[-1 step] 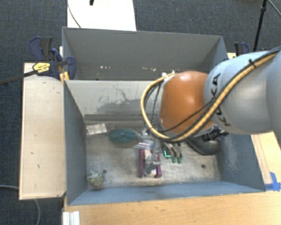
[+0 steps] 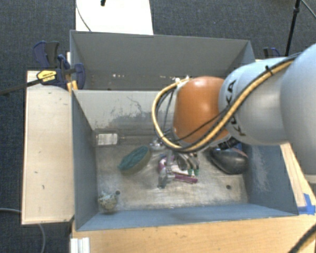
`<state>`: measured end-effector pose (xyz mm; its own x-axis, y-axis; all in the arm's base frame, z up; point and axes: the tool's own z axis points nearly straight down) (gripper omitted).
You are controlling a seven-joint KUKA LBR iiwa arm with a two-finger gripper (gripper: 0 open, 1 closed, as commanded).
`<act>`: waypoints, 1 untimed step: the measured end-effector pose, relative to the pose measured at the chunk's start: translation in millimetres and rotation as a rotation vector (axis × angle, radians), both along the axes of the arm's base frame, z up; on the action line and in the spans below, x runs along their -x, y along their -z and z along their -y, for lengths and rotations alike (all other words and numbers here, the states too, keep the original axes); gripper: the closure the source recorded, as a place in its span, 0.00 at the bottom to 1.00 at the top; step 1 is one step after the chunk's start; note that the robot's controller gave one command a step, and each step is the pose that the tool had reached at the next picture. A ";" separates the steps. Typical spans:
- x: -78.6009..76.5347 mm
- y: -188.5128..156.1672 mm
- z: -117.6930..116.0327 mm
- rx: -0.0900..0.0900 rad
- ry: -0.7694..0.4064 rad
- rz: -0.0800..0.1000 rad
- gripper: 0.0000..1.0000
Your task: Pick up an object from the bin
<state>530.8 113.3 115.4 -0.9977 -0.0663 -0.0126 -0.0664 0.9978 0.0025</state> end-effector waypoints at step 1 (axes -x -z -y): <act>-39.4 36.3 111.8 0.007 -0.185 -0.008 0.00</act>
Offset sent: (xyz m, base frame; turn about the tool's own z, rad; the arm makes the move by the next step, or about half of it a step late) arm 0.0381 -0.1071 -0.0361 -0.1912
